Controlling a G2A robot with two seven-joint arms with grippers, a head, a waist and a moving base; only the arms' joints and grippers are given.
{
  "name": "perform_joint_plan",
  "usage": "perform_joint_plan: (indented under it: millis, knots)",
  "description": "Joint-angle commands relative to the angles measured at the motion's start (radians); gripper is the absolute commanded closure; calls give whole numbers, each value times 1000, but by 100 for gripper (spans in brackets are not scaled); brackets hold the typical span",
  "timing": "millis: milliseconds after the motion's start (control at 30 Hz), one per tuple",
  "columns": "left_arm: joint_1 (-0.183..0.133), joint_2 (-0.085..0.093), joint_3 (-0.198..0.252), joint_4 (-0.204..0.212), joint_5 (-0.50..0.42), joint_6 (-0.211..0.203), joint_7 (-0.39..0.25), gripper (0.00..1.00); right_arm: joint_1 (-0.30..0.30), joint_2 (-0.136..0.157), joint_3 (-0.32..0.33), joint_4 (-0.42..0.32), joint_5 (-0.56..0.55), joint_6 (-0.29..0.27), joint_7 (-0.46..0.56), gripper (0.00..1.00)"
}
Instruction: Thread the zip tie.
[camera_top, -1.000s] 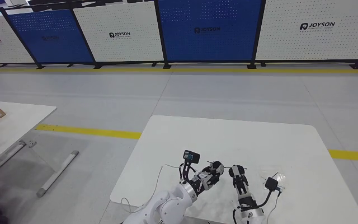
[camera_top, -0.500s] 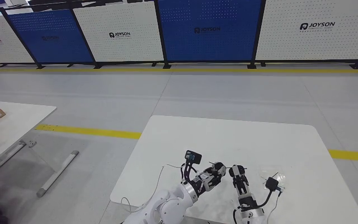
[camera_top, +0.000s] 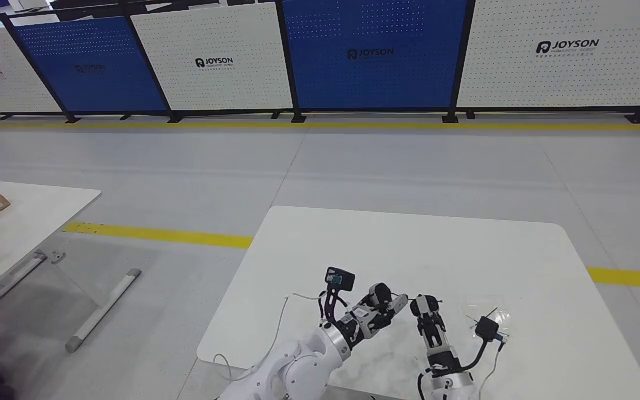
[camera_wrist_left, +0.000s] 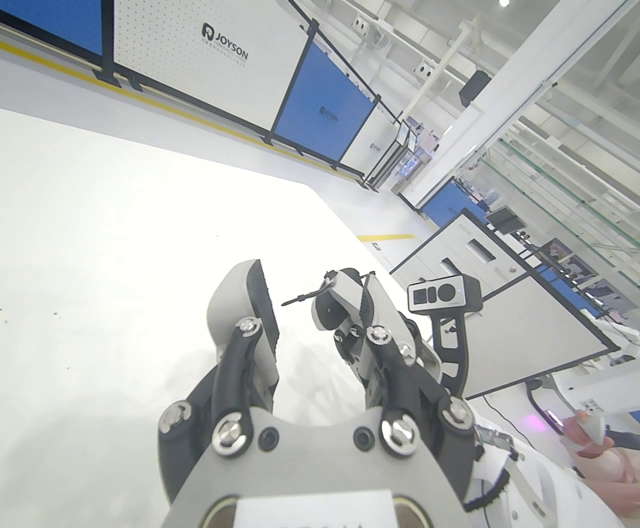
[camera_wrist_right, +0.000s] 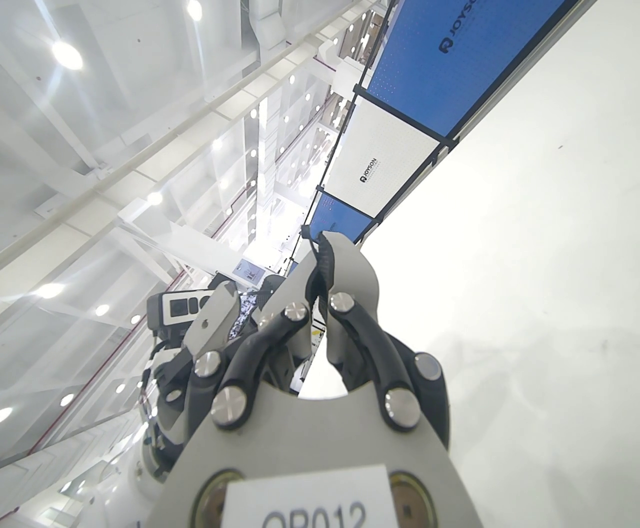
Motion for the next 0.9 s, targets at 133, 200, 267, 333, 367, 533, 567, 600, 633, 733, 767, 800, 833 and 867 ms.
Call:
perform_joint_plan:
  millis: [133,200,267,333,367,533,567,600,633,733,767,800,833,867]
  knots:
    - [2,1,-12,-1,-10,1,1,79,0,-1,0,2,0,-1,0,100]
    - [3,2,-15,-2,-12,0,2,82,0,-1,0,3,1,-1,-1,100]
    - [5,2,-17,-4,-11,-1,2,86,1,-1,0,4,2,-2,0,100]
    - [5,3,-17,-5,-9,-1,1,89,2,-1,0,5,1,-2,1,100]
    - [5,2,-16,-5,-9,-1,0,94,2,-1,0,6,0,-2,1,100]
    - [3,2,-9,-1,-7,-5,-5,100,3,-2,-1,7,1,-5,-2,100]
    - [3,2,-8,0,-9,-6,-7,100,3,-2,-1,7,1,-5,-3,100]
    - [2,2,-8,1,-12,-9,-8,100,3,-3,-1,7,1,-6,-3,100]
    - [2,1,-8,1,-16,-11,-9,100,3,-3,-1,7,2,-6,-3,100]
    - [3,2,-9,1,-18,-16,-11,100,3,-3,-1,7,2,-7,-3,100]
    - [4,2,-10,0,-19,-17,-11,100,2,-3,-1,7,2,-8,-3,100]
    - [4,2,-10,0,-19,-18,-12,100,2,-3,-1,7,2,-8,-4,100]
    - [5,3,-11,-1,-19,-19,-12,100,2,-3,-1,7,3,-8,-4,100]
    - [6,3,-11,-2,-20,-19,-12,100,2,-3,-1,7,3,-9,-2,100]
